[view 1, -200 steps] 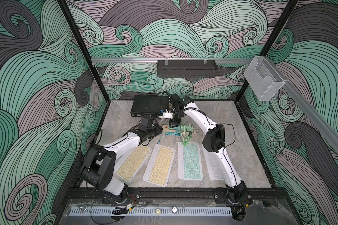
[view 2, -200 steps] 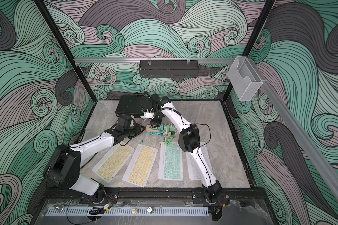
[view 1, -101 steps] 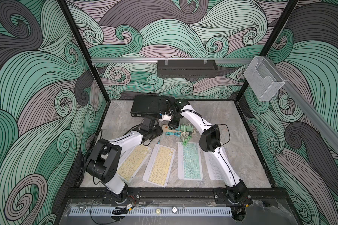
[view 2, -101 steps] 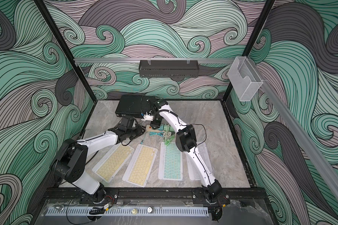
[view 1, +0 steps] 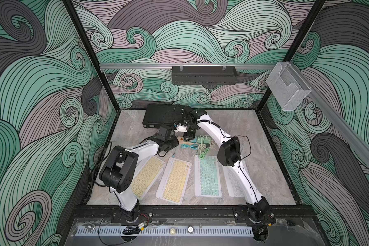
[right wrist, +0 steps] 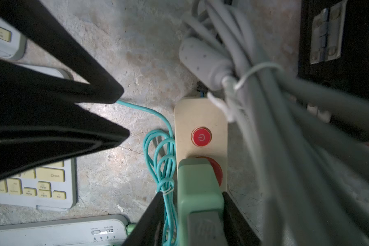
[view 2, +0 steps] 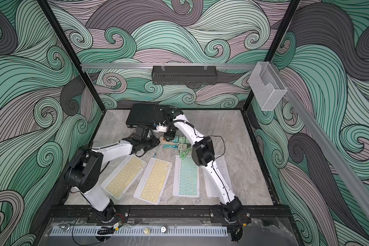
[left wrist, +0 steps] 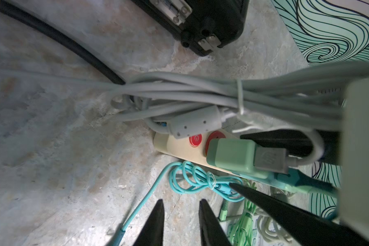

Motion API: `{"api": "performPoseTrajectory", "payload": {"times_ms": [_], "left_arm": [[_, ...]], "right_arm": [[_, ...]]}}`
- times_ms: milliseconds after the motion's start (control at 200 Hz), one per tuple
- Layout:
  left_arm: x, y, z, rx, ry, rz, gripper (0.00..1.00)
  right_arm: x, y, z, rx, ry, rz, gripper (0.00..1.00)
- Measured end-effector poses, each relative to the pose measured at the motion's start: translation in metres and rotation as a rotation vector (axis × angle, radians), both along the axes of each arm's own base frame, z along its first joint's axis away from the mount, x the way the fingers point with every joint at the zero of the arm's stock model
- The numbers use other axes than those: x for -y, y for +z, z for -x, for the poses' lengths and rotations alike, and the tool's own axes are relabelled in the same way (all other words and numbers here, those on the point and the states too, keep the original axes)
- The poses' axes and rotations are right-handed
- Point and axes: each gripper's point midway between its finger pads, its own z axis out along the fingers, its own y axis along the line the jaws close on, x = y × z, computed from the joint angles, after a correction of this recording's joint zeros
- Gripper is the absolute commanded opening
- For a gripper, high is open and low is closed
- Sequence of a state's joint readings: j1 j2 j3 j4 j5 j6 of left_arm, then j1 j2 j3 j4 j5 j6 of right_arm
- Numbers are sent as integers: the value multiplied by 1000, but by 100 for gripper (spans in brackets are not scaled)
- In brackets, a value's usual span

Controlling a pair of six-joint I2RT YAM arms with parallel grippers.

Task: Unplug the wireless keyboard
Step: Remove the plug from the socket.

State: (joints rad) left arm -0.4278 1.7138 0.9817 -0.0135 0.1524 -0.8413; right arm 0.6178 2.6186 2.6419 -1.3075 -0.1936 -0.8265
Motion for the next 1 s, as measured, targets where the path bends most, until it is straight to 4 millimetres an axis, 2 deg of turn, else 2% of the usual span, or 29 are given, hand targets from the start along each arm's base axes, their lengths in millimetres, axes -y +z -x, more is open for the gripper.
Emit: {"api": "performPoseTrajectory", "payload": {"times_ms": [65,300,515,605,781,996], "left_arm": [[-1,1,-2,6,4,1,30],[-7,-2,-10,11,30,4,30],[-5,-4,-23,16,45,14,23],[0,-9,-30,6,49,29,16],[14,-27,-37,-40,42,94,12],[23,-30,-43,-50,52,155,4]], "right_arm": [[0,0,0,1,0,-2,42],[-1,0,-3,10,-1,-3,24],[-1,0,-3,16,3,2,10],[-1,0,-3,16,3,1,7],[-2,1,-3,8,-5,-8,0],[-2,1,-3,-1,-17,-20,0]]}}
